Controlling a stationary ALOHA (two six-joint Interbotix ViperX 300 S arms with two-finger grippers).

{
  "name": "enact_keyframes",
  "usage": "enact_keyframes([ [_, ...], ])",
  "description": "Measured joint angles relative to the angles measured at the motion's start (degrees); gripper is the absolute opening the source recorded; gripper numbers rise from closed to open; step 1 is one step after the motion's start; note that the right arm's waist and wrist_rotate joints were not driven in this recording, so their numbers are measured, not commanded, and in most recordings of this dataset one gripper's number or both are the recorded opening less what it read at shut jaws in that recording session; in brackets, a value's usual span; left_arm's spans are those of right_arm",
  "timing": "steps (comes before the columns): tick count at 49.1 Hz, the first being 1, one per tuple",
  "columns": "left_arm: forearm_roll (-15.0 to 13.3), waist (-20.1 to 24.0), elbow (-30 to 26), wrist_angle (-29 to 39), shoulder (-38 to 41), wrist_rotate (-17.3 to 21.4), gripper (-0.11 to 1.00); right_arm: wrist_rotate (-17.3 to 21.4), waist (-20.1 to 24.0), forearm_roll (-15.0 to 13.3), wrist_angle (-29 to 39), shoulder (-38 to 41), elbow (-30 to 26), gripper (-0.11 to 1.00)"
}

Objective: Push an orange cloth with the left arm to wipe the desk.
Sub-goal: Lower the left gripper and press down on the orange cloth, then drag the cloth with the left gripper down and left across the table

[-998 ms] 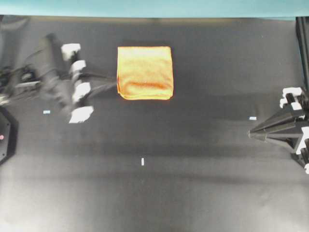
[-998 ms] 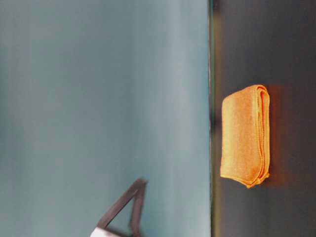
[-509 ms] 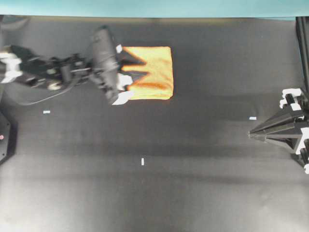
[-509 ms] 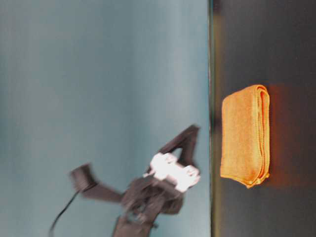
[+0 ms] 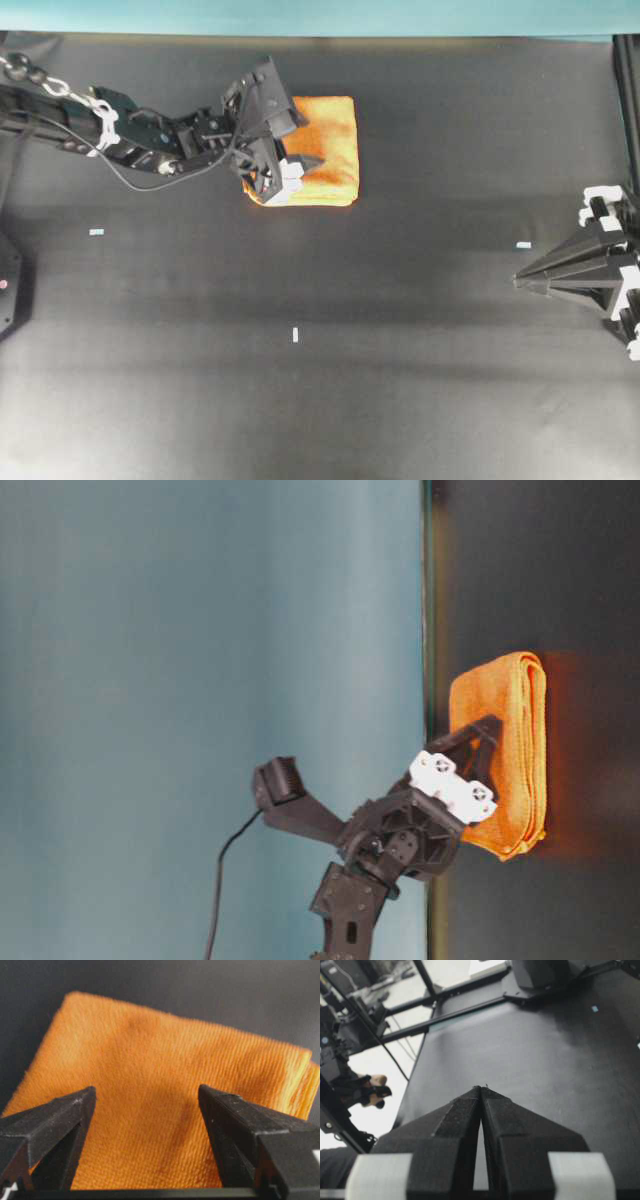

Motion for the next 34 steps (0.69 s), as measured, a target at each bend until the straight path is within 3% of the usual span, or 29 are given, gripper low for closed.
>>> enact_keyframes([
  [17, 0.0, -1.67, 4.57, 0.26, -0.79, 0.0, 0.8, 0.0, 0.09, 0.09, 0.0, 0.0, 0.09, 0.0],
  [34, 0.0, -7.65, 11.16, 0.26, -4.57, -0.26, 0.8, 0.0, 0.09, 0.26, -0.18, 0.0, 0.18, 0.0],
])
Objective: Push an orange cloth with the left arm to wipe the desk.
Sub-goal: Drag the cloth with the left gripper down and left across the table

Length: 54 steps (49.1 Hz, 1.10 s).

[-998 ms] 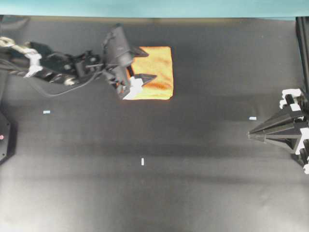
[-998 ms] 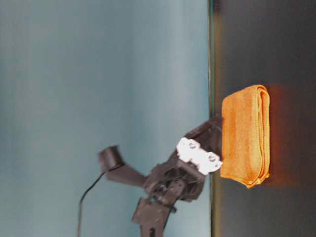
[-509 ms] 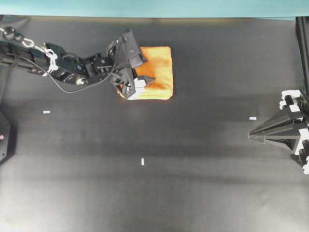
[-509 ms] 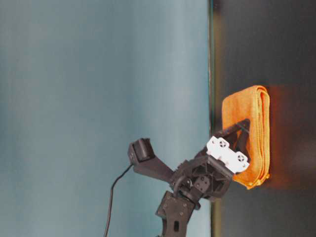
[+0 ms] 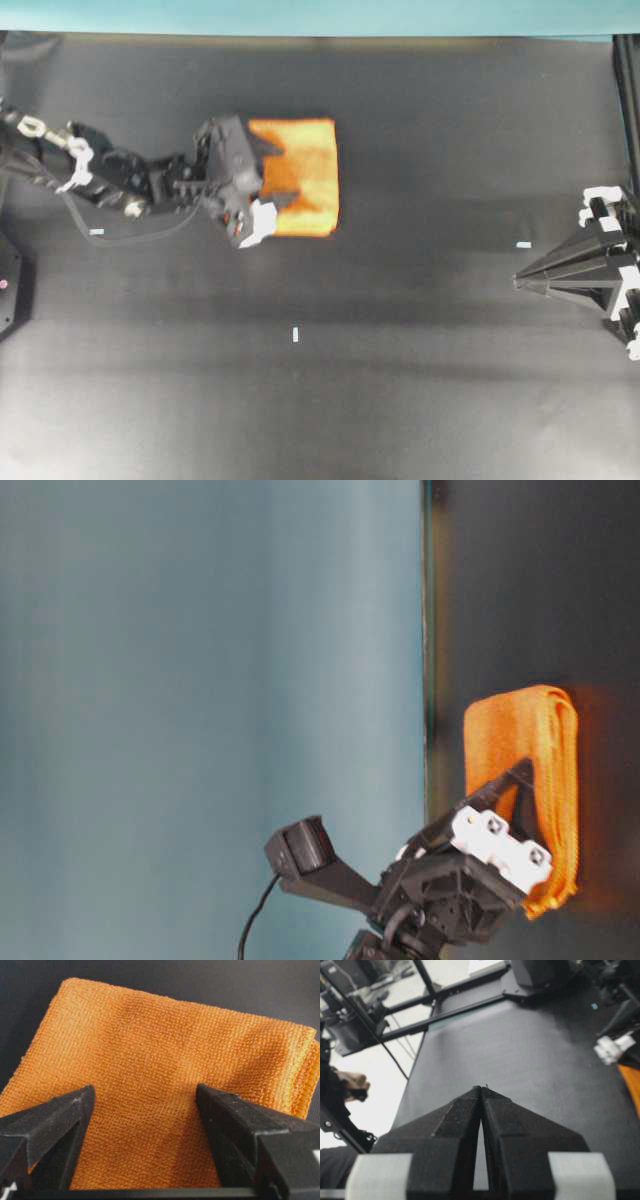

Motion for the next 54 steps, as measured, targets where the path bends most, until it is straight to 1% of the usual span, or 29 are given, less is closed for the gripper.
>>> enact_keyframes([
  [14, 0.0, -7.29, 3.6, -0.09, -3.87, -0.88, 0.8, -0.09, 0.0, -0.09, 0.0, -0.09, 0.0, 0.0],
  [18, 0.0, -8.61, 4.57, 0.0, -4.39, -2.37, 0.8, -0.09, 0.0, 0.0, 0.0, -0.09, 0.0, 0.0],
  [23, 0.0, -9.84, 5.8, 0.0, -4.75, -5.36, 0.8, -0.09, 0.0, -0.09, 0.0, -0.09, 0.0, 0.0],
  [33, 0.0, -12.48, 8.17, 0.18, -5.45, -7.65, 0.8, -0.09, -0.09, 0.0, -0.09, -0.09, 0.0, 0.0],
  [44, 0.0, -16.52, 8.53, 4.83, -7.65, -10.2, 0.8, 0.0, -0.09, 0.0, -0.18, -0.09, 0.0, 0.0],
  [48, -0.09, -18.46, 8.53, 6.5, -8.79, -10.63, 0.8, -0.09, 0.0, 0.0, -0.18, -0.09, 0.0, 0.0],
  [54, -0.09, -22.59, 8.7, 8.26, -10.72, -11.25, 0.8, -0.09, 0.0, 0.0, -0.18, 0.0, 0.0, 0.0],
])
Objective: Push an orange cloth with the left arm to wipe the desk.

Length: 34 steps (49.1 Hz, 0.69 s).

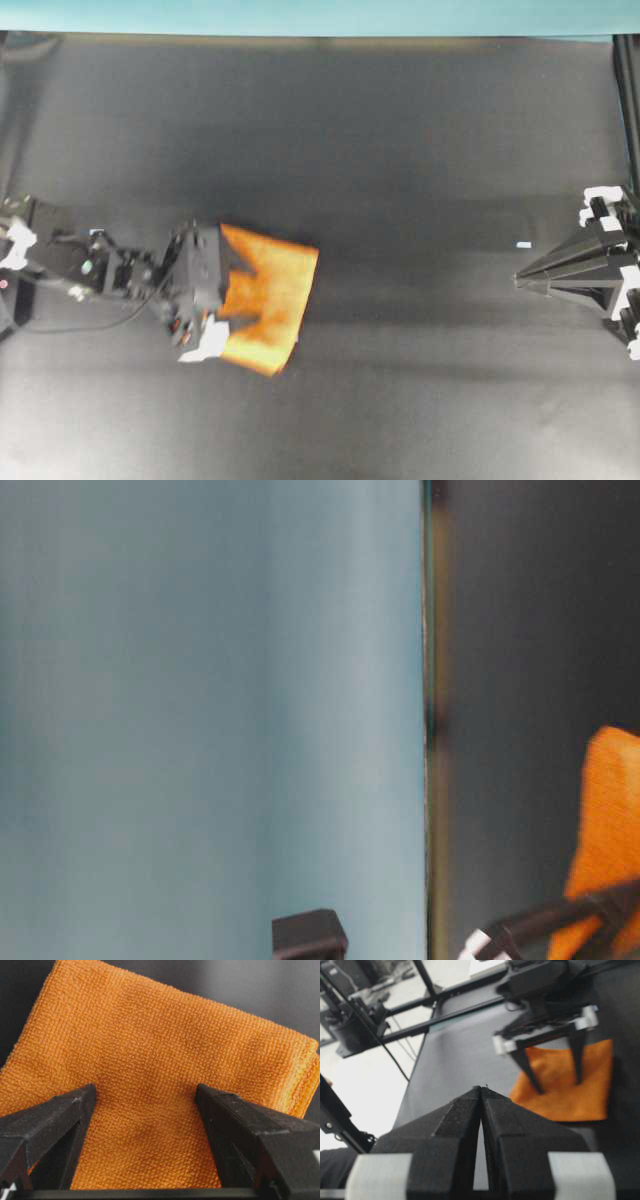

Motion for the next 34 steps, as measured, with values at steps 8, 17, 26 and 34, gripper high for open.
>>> enact_keyframes([
  [8, 0.0, -7.12, 0.0, 1.05, -1.58, -2.72, 0.8, 0.09, -0.09, 0.0, 0.0, -0.09, 0.09, 0.0],
  [17, 0.09, -14.59, 0.0, 2.64, -1.49, -6.15, 0.8, 0.0, -0.09, 0.0, 0.0, -0.09, 0.09, 0.0],
  [26, 0.0, -20.65, -0.35, 2.9, -1.58, -7.73, 0.8, 0.0, -0.09, 0.0, 0.0, -0.09, 0.09, 0.0],
  [34, 0.09, -23.29, -0.97, 3.16, -1.58, -7.73, 0.8, 0.0, 0.0, 0.0, 0.0, -0.09, 0.09, 0.0],
])
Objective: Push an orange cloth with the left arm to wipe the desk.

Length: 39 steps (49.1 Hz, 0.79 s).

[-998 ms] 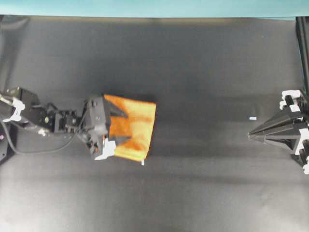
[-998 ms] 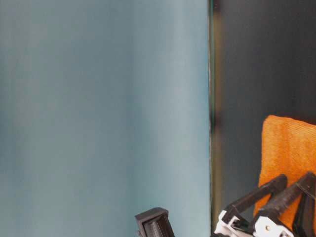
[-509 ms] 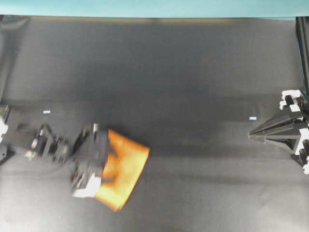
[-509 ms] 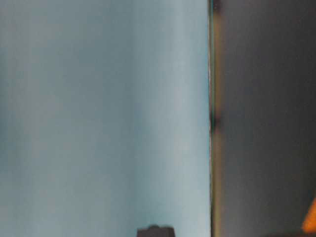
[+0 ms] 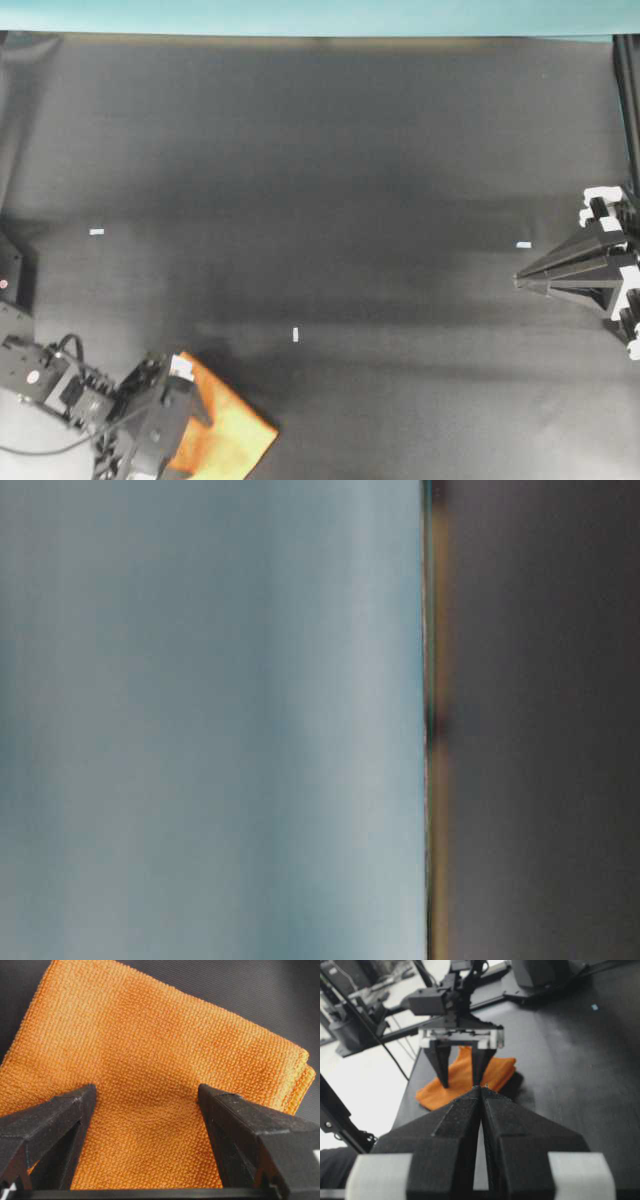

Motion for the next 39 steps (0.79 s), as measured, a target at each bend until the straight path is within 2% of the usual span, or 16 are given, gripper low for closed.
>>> enact_keyframes([
  [15, 0.0, 1.05, -0.53, 0.26, -0.7, 1.49, 0.8, 0.09, 0.0, 0.09, -0.26, 0.0, 0.18, 0.0],
  [28, 0.0, 4.48, 0.53, 0.97, -9.32, 8.17, 0.8, 0.0, -0.09, 0.09, -0.26, 0.0, 0.18, 0.0],
  [39, 0.0, 4.39, 2.55, 2.99, -14.94, 9.05, 0.8, 0.0, -0.09, 0.09, -0.26, 0.0, 0.26, 0.0],
])
